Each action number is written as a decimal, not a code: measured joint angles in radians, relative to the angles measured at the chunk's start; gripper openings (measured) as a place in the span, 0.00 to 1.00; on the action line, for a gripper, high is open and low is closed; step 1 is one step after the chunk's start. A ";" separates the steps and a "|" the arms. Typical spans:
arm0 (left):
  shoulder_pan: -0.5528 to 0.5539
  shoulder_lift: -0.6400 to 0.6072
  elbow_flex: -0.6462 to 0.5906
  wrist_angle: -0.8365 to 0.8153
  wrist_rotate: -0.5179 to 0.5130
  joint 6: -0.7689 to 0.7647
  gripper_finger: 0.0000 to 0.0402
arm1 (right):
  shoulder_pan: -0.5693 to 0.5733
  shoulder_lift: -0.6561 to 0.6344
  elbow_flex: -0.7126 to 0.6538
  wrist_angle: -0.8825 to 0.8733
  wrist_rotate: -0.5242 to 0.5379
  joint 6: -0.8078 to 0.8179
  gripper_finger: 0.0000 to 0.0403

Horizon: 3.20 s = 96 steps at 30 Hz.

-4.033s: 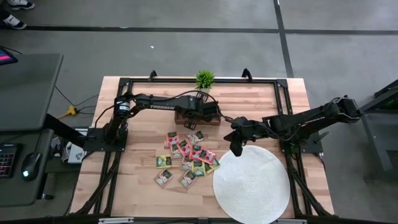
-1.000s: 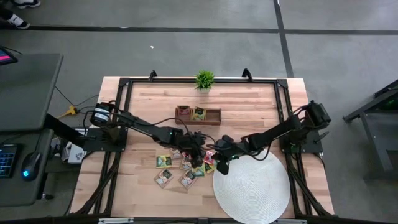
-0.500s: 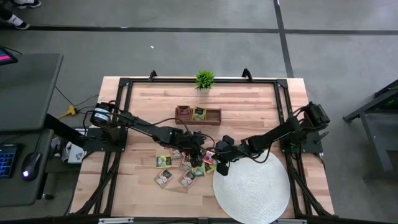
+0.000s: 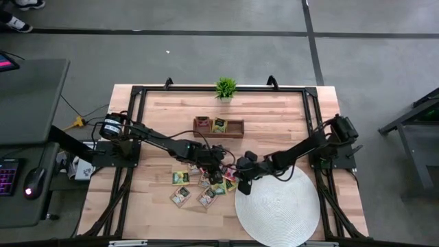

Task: Pick & Place Tea
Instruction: Put the orange tea bag into the left section of the wooden organizer

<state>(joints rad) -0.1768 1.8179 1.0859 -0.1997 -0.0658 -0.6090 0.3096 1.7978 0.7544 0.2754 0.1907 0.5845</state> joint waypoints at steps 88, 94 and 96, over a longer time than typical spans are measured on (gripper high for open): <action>0.099 0.102 0.000 0.069 0.262 -0.128 0.02 | -0.050 0.070 -0.001 0.087 -0.010 0.089 0.00; 0.098 0.102 0.000 0.068 0.244 -0.125 0.01 | -0.050 0.069 0.000 0.090 -0.027 0.089 0.00; 0.098 0.102 0.000 0.069 0.244 -0.121 0.01 | -0.050 0.069 0.000 0.090 -0.040 0.089 0.00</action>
<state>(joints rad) -0.0784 1.9197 1.0863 -0.1310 0.1777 -0.7304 0.2600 1.8664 0.7544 0.3653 0.1508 0.6731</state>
